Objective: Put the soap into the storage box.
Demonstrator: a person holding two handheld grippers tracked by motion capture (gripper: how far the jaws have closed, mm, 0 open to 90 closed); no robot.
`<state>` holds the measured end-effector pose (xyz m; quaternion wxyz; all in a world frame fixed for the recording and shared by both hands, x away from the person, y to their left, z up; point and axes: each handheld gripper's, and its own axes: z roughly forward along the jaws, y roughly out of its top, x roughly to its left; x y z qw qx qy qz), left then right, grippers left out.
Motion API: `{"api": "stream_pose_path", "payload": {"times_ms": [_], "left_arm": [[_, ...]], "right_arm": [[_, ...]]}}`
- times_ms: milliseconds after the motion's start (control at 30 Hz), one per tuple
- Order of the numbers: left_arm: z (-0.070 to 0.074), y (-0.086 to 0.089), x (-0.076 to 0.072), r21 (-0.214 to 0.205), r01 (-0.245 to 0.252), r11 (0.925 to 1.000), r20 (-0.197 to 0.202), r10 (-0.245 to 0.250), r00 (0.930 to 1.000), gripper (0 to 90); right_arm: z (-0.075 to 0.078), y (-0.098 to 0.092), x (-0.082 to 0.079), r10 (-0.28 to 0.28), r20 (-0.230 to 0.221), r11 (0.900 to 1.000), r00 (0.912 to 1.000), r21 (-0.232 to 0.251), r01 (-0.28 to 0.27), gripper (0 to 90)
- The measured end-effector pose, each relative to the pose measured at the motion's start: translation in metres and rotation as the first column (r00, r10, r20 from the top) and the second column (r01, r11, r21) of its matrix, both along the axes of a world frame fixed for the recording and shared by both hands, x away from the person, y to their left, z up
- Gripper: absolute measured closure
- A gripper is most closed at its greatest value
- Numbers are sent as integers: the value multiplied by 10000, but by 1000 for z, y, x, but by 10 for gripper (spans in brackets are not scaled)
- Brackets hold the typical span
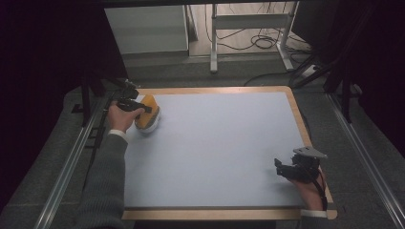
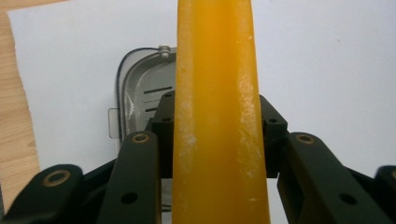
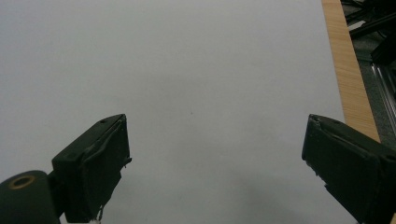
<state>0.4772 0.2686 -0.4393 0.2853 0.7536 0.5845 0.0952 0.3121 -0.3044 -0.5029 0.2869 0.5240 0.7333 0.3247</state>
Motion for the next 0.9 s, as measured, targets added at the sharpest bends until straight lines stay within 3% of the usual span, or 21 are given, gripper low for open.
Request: {"api": "stream_pose_path", "payload": {"times_ms": [567,900], "left_arm": [[-19,3,15,121,-336,9994,-152,338,9993,608],[-29,12,12,-341,-697,9970,-130,693,9975,599]], "right_arm": [[-3,-1,1,-18,-101,10000,9999,-58,18,75],[-3,0,1,-21,-122,10000,9999,-80,20,75]]}}
